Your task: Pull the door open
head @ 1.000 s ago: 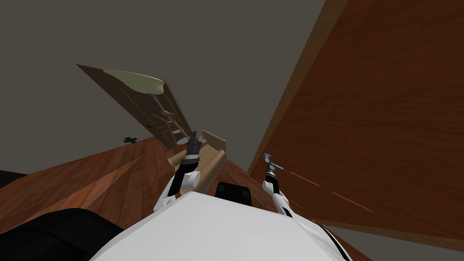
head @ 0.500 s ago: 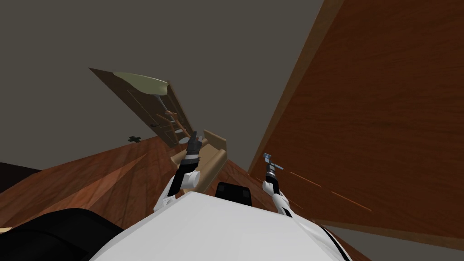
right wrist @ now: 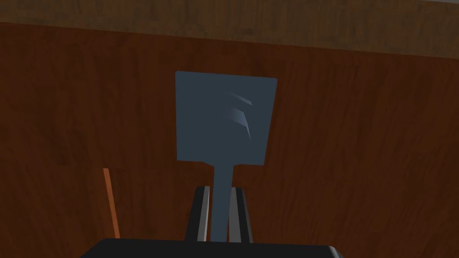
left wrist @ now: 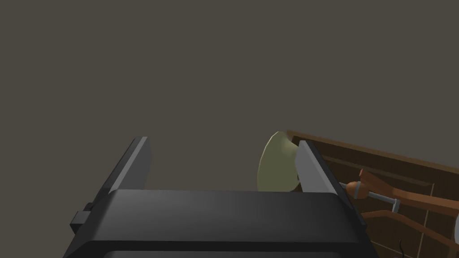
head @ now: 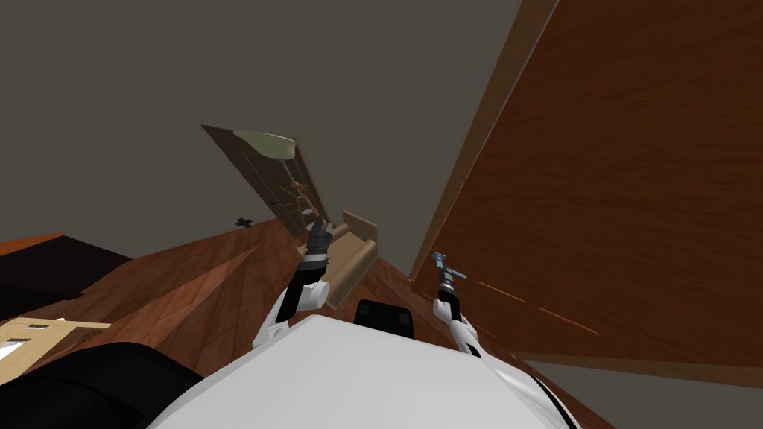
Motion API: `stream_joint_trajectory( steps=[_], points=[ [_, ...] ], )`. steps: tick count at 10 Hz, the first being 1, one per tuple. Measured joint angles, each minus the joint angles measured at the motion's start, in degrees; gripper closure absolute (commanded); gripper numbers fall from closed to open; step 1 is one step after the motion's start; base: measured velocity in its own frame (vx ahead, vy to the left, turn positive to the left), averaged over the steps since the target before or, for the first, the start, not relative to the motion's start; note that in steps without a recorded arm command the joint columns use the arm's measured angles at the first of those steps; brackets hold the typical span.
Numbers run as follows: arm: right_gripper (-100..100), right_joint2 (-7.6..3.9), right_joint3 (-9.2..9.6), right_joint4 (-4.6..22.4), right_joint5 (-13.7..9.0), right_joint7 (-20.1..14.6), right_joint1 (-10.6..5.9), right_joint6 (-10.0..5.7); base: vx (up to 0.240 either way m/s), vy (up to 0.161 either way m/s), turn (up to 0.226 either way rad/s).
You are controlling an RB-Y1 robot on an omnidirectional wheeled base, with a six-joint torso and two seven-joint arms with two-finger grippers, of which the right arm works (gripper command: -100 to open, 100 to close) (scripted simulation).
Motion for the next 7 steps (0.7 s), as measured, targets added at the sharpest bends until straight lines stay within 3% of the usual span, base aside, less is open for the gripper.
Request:
stream_joint_trajectory(
  steps=[4,7],
  points=[
    [100,-2.17,1.06,0.79,0.7,-2.91,0.75,-0.61,-0.201,0.019,0.13],
    [100,-3.81,2.4,0.49,1.55,-5.76,2.04,-0.51,-0.067,0.013,0.063]
  ],
)
